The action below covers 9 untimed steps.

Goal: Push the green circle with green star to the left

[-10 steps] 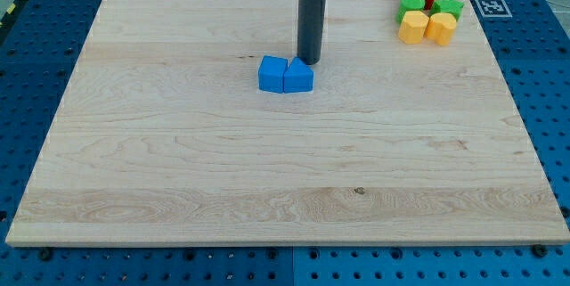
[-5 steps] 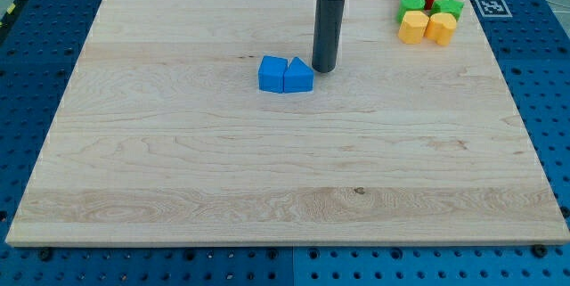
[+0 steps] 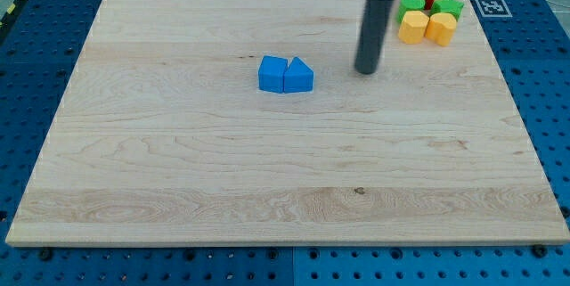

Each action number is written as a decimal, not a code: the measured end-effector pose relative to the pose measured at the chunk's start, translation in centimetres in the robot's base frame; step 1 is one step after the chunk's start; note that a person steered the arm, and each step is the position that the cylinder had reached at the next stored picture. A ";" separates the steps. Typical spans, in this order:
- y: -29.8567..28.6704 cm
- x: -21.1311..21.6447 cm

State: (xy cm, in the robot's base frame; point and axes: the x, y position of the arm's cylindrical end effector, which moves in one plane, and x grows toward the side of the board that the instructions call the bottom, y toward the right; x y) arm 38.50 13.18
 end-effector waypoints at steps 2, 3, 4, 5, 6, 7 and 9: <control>6.1 0.0; 10.4 0.0; 13.5 0.0; 15.3 -0.5; 17.4 -2.7; 18.2 -4.7; 18.2 -10.1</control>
State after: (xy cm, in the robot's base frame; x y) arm 28.36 31.38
